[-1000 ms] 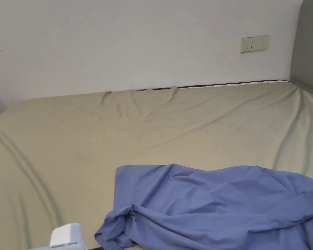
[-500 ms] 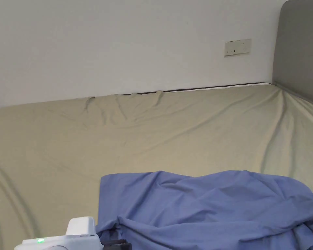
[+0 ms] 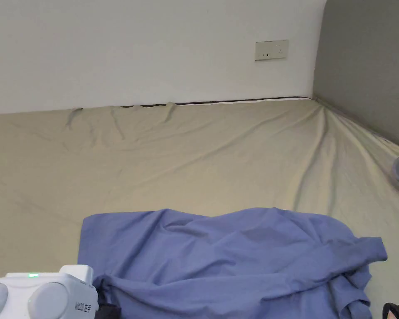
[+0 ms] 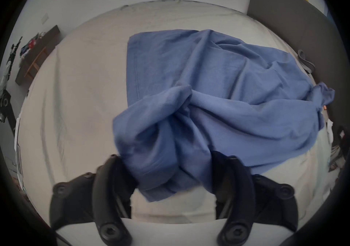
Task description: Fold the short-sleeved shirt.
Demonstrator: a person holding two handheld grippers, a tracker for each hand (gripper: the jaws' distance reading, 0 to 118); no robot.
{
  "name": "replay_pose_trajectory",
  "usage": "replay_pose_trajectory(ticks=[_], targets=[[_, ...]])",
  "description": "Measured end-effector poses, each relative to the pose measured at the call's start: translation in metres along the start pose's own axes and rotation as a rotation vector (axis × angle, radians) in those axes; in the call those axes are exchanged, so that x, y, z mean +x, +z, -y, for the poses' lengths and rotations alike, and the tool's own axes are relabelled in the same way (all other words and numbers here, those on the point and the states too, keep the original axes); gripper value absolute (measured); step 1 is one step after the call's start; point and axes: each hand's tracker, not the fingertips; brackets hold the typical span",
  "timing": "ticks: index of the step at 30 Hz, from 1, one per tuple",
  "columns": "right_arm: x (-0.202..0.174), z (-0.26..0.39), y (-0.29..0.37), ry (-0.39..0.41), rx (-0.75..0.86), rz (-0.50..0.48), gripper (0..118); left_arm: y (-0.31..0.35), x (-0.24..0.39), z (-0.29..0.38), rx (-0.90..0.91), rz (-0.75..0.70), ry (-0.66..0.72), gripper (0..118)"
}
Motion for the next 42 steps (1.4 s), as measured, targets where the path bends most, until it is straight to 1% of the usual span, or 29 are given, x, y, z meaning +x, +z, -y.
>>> replay_pose_trajectory(ticks=[2,3,4,5,6,7,8,9,11,13,14,15,16,17,18,19,20,21,23,24,25,26,28,31,34,38,39,40,42], targets=[[0.002,-0.004,-0.006,0.014,0.003,0.007,39,0.008,-0.009,-0.005,0.008,0.069,0.025,37],[0.002,-0.006,-0.01,0.016,-0.003,0.014,52,0.007,-0.012,-0.008,0.017,0.12,0.057,21],[0.003,-0.009,-0.016,0.016,-0.02,0.017,76,0.003,-0.015,-0.009,0.004,0.174,0.114,20],[0.004,-0.011,-0.023,0.018,-0.049,0.012,90,0.0,-0.012,-0.008,-0.006,0.156,0.147,20],[0.004,-0.012,-0.031,0.026,-0.07,-0.002,99,-0.003,-0.008,-0.006,-0.003,0.098,0.062,20],[0.003,-0.014,-0.041,0.052,-0.117,-0.027,102,-0.003,0.002,-0.001,0.015,0.073,-0.027,20],[0.003,-0.015,-0.05,0.081,-0.143,-0.021,102,-0.001,0.008,0.002,0.033,0.037,-0.089,20],[0.002,-0.015,-0.058,0.104,-0.144,-0.015,102,-0.002,0.011,0.004,0.045,0.014,-0.103,20],[0.001,-0.015,-0.078,0.111,-0.152,-0.003,102,-0.006,0.02,0.013,0.074,-0.013,-0.066,20],[0.003,-0.013,-0.098,0.099,-0.176,-0.009,99,-0.004,0.022,0.023,0.119,-0.025,-0.076,20],[0.005,-0.01,-0.107,0.083,-0.197,-0.01,95,-0.005,0.018,0.028,0.142,-0.009,-0.043,20],[0.005,-0.007,-0.114,0.063,-0.228,-0.016,85,-0.006,0.016,0.031,0.165,0.002,0.01,20],[0.005,-0.004,-0.12,0.057,-0.256,-0.018,60,-0.005,0.014,0.035,0.193,0.012,0.029,20],[0.006,-0.001,-0.121,0.054,-0.256,-0.019,42,-0.004,0.012,0.041,0.22,0.018,0.028,20],[0.005,0.002,-0.122,0.048,-0.255,-0.024,36,-0.004,0.011,0.048,0.249,0.025,0.025,20],[0.003,0.006,-0.12,0.04,-0.248,-0.035,25,-0.004,0.01,0.052,0.284,0.034,0.02,20],[0.001,0.008,-0.116,0.04,-0.233,-0.038,19,-0.001,0.007,0.053,0.285,0.044,0.019,20],[0.0,0.007,-0.115,0.043,-0.229,-0.039,19,0.002,0.004,0.049,0.265,0.056,0.028,20],[0.002,0.0,-0.111,0.039,-0.236,-0.072,18,0.009,-0.005,0.03,0.124,0.154,0.101,20],[0.003,-0.003,-0.109,0.004,-0.246,-0.087,16,0.012,-0.008,0.024,0.085,0.184,0.115,20],[0.005,-0.006,-0.104,-0.031,-0.249,-0.114,15,0.016,-0.008,0.02,0.072,0.2,0.091,20],[0.007,-0.008,-0.098,-0.044,-0.233,-0.121,15,0.019,-0.006,0.019,0.083,0.19,0.04,20],[0.007,-0.011,-0.083,-0.035,-0.218,-0.126,14,0.027,0.0,0.018,0.091,0.15,-0.02,20],[0.005,-0.016,-0.057,-0.013,-0.197,-0.128,14,0.037,0.0,0.025,0.092,0.174,-0.007,20],[0.005,-0.02,-0.023,-0.023,-0.165,-0.131,14,0.054,-0.005,0.038,0.116,0.194,0.011,20],[0.009,-0.012,0.025,-0.072,-0.118,-0.115,13,0.084,-0.015,0.065,0.157,0.219,0.059,20],[0.008,-0.009,0.035,-0.071,-0.125,-0.119,13,0.093,-0.016,0.073,0.17,0.227,0.064,20],[0.006,-0.004,0.047,-0.068,-0.136,-0.118,13,0.103,-0.016,0.083,0.183,0.229,0.062,20],[-0.002,0.007,0.068,-0.016,-0.164,-0.093,13,0.117,-0.016,0.103,0.201,0.228,0.065,20]])
